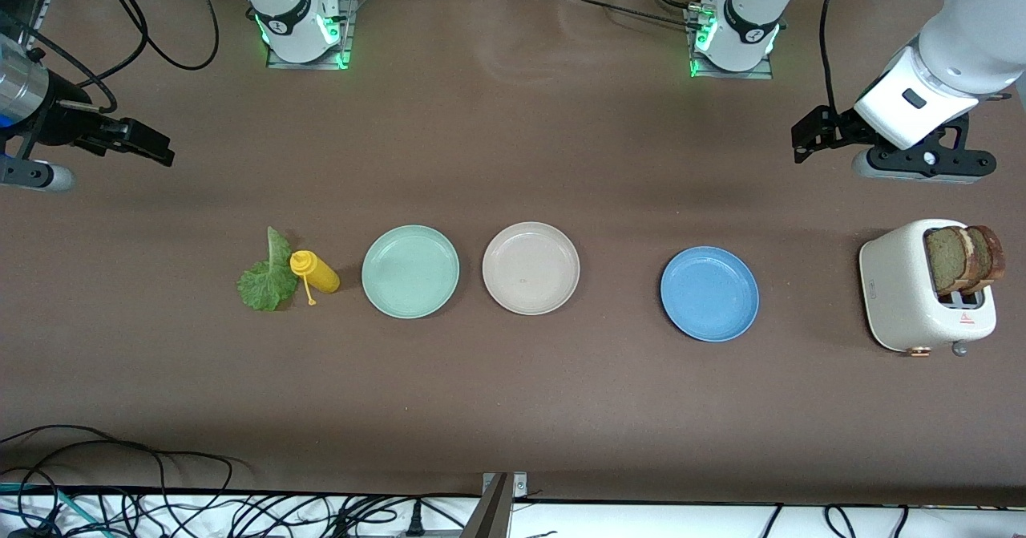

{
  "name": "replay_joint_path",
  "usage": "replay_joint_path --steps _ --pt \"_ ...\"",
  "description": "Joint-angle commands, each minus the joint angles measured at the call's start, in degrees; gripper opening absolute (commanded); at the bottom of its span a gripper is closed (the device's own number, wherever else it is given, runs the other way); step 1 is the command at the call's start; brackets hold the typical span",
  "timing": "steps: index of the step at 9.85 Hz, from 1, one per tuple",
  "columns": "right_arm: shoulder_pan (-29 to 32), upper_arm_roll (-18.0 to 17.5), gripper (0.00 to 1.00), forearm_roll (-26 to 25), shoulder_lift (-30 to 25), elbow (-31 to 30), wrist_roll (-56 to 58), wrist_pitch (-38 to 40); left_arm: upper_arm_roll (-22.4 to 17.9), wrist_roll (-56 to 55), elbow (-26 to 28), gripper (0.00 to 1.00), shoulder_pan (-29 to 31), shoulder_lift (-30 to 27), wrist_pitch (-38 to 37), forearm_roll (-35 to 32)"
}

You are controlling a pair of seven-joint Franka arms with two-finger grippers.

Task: Make sandwich on beige plate with both arms
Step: 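Reach the right gripper to the lettuce while the left gripper reaches the toaster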

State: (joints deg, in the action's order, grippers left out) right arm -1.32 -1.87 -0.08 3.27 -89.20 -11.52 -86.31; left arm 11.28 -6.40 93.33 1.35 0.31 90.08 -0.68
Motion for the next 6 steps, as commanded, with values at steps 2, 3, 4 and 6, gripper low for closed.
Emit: replay_joint_path --steps 2,3,4,6 --pt "0.17 0.03 1.00 0.35 -0.28 0.16 0.35 0.44 0.41 0.86 0.19 1.00 0.32 -0.58 -0.25 -0.99" --pt "0.17 0.03 1.00 0.35 -0.28 0.16 0.53 0.53 0.41 0.86 0.19 1.00 0.32 -0.58 -0.25 -0.99" --pt "0.17 0.03 1.00 0.43 -0.28 0.16 1.05 0.27 0.41 0.69 0.19 1.00 0.32 -0.58 -0.25 -0.99" --pt "0.17 0.03 1.00 0.69 -0.28 0.16 1.06 0.09 0.41 0.68 0.19 1.00 0.32 -0.58 -0.34 -0.99"
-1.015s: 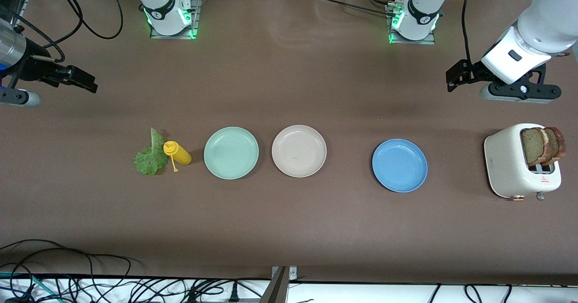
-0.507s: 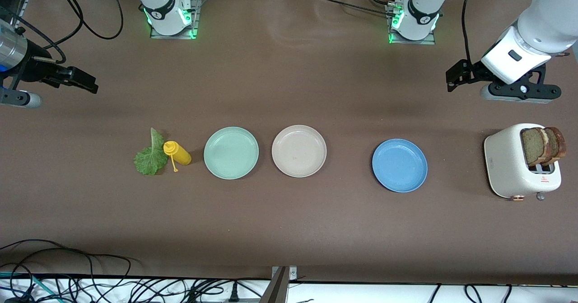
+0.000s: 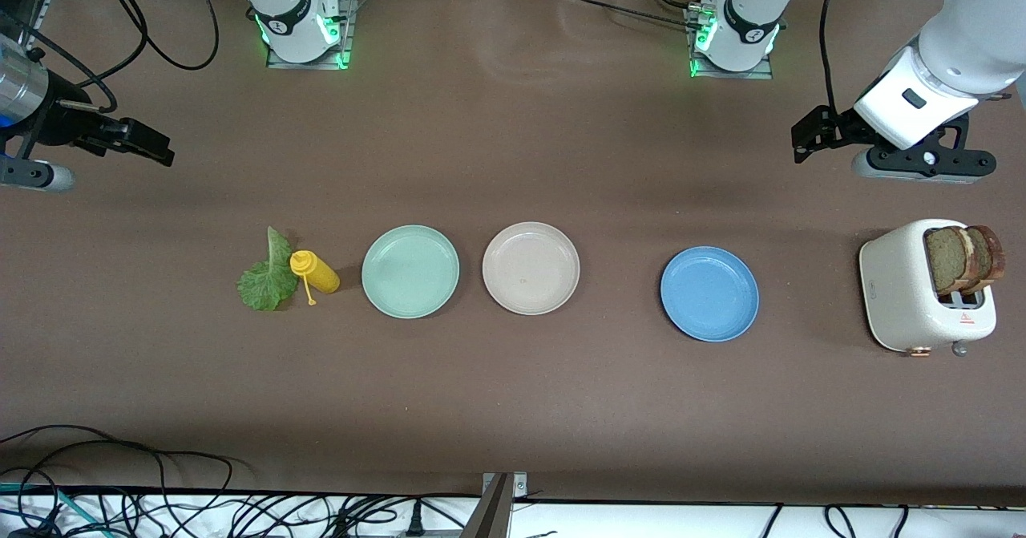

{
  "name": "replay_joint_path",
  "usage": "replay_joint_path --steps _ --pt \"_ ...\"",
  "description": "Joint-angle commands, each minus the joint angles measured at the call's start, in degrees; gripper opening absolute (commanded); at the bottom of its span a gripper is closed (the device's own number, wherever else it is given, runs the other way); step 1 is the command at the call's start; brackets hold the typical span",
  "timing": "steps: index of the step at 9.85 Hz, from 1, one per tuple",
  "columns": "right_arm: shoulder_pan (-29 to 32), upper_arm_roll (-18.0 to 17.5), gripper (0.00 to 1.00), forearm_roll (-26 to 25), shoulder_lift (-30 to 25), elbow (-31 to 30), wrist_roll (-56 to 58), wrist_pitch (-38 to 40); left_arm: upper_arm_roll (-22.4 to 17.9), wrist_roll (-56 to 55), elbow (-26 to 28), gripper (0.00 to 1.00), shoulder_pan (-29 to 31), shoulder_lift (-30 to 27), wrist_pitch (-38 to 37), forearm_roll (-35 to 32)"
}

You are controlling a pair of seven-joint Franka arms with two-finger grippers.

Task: Make sandwich on beige plate with both arms
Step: 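Reach the right gripper to the lettuce while the left gripper reaches the toaster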

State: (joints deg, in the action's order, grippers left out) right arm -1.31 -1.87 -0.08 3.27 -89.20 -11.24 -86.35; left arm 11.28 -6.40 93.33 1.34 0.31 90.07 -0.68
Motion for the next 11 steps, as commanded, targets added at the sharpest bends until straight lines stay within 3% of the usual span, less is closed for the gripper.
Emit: replay_joint_path --steps 1,11 --pt "0.17 0.02 1.00 0.69 -0.28 0.08 0.86 0.39 0.41 0.68 0.19 1.00 0.33 -0.67 -0.34 -0.99" --pt "0.25 0.11 1.00 0.34 1.30 -0.19 0.78 -0.75 -0.81 0.86 -1.12 1.00 0.93 -0.58 -4.47 -1.52"
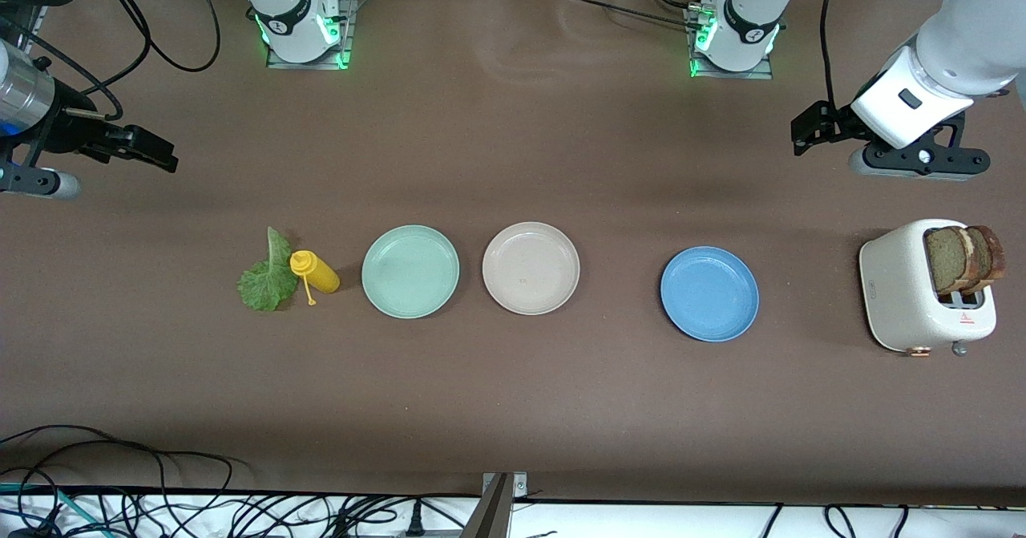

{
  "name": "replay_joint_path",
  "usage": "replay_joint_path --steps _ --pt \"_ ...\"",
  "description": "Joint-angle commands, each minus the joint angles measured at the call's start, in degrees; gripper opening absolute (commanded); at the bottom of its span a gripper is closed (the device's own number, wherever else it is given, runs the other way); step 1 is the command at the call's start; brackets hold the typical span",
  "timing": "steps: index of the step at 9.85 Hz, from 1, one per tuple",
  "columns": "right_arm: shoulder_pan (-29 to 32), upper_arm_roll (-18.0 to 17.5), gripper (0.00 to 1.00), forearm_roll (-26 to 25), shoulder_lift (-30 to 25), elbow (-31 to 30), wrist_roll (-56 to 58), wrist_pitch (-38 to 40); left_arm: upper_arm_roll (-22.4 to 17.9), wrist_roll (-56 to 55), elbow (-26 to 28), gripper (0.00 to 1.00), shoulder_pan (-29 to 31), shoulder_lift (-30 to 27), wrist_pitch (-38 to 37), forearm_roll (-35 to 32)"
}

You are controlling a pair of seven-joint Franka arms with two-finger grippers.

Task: Make sandwich on beige plate with both arms
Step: 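Reach the right gripper to the lettuce while the left gripper reaches the toaster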

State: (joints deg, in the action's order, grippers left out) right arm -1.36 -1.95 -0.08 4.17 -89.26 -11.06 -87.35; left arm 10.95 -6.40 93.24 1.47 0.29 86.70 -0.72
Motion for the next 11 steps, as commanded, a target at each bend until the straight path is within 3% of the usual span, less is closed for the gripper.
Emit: replay_joint_path --steps 1,6,7,11 --pt "0.40 0.28 1.00 0.34 0.84 -0.39 0.60 -0.10 -1.01 1.12 -1.74 1.00 2.64 0.40 -1.09 -1.57" --pt "0.40 0.37 1.00 -0.36 7.69 -0.56 0.51 -1.60 -1.11 16.14 -9.74 1.00 14.07 13.31 3.27 -3.85" --pt "0.57 0.28 1.00 -1.06 9.79 -0.65 0.51 -1.77 -1.02 19.20 -9.13 1.00 15.30 15.16 6.69 -9.60" --pt "0.75 0.37 1.00 -0.89 17.00 -1.53 0.16 -7.55 -0.93 21.25 -6.94 1.00 20.67 21.84 16.20 -11.50"
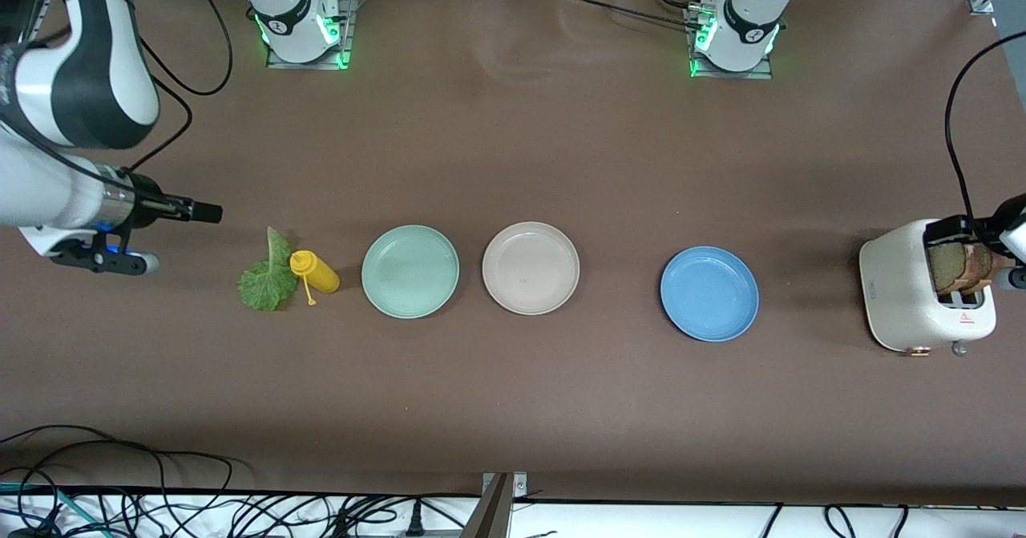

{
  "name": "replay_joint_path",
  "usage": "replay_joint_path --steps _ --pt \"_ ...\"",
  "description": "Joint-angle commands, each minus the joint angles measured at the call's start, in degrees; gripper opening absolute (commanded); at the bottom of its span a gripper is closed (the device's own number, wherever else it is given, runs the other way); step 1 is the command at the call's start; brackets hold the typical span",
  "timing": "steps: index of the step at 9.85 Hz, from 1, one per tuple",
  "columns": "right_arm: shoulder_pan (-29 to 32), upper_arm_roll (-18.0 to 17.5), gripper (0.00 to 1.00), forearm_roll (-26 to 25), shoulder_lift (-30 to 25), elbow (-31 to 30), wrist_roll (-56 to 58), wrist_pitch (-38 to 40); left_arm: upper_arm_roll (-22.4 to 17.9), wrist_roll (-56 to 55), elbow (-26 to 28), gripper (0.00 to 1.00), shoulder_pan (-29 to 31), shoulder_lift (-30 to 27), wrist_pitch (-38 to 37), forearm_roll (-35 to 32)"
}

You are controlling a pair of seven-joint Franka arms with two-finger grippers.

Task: Make sandwich on beige plate with both arms
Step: 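Reach the right gripper to the lettuce while the left gripper reaches the toaster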

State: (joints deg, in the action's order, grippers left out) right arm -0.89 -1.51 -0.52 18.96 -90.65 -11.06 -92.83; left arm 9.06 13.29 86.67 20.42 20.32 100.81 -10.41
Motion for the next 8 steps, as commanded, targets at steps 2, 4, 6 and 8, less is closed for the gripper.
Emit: replay_joint_path --steps 2,4,6,8 --pt "0.97 -0.07 1.00 -0.27 6.16 -2.24 -0.10 -8.04 0.88 1.57 -0.01 1.00 1.99 4.02 3.78 -1.80" --pt "1.24 -0.07 1.00 0.08 9.59 -2.42 -0.10 -10.00 0.88 1.65 1.65 1.00 3.56 4.29 4.31 -2.07" --pt "1.24 -0.07 1.00 0.08 12.49 -2.42 -0.10 -12.28 0.88 2.00 2.45 1.00 4.71 4.38 4.57 -3.03" --pt "1.42 -0.16 1.00 0.34 15.04 -2.42 -0.02 -14.22 0.96 2.01 3.07 1.00 5.59 4.29 5.10 -3.74"
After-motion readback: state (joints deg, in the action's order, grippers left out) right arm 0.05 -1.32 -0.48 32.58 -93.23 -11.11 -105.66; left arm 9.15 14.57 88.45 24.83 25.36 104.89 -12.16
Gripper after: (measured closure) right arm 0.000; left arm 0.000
